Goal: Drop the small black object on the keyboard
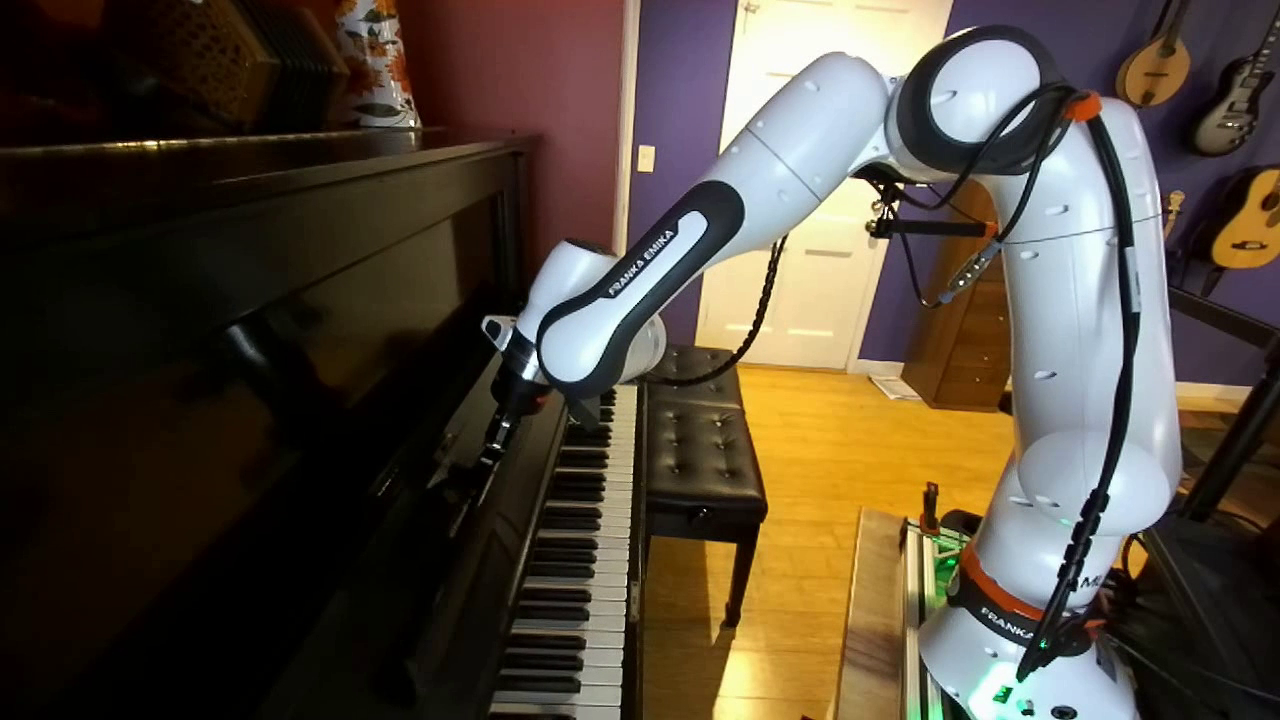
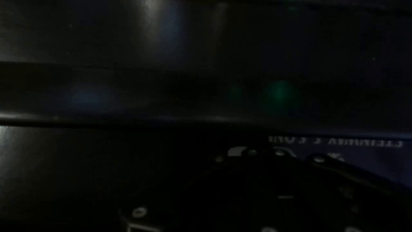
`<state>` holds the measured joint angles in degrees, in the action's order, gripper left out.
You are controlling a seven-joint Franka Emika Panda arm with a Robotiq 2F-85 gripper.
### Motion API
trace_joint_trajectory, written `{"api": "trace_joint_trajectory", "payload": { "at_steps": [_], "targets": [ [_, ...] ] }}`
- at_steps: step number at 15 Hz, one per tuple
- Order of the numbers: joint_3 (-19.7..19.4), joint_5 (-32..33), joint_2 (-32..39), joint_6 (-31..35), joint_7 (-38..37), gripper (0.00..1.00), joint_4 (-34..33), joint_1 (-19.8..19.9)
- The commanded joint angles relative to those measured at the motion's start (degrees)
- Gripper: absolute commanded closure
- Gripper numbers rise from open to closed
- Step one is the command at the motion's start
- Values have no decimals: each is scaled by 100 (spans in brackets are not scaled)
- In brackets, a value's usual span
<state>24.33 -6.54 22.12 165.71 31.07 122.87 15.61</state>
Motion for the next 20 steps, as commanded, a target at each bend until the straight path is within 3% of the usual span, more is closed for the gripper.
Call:
{"api": "trace_joint_trajectory", "payload": {
  "at_steps": [1, 3, 9, 13, 17, 18, 20],
  "targets": [
    [-401, 41, -119, -835, -86, 100, 87, -251],
    [-586, 21, -142, -1147, -85, 100, 65, -377],
    [-962, 80, -279, -1221, -231, 100, 25, -746],
    [-980, -89, -628, -1093, -181, 100, 216, -782],
    [-917, -389, -1177, -1584, 24, 100, 499, -775],
    [-975, -337, -1362, -1680, 65, 74, 638, -844],
    [-1083, -276, -1664, -1994, 94, 66, 813, -964]
  ]
}}
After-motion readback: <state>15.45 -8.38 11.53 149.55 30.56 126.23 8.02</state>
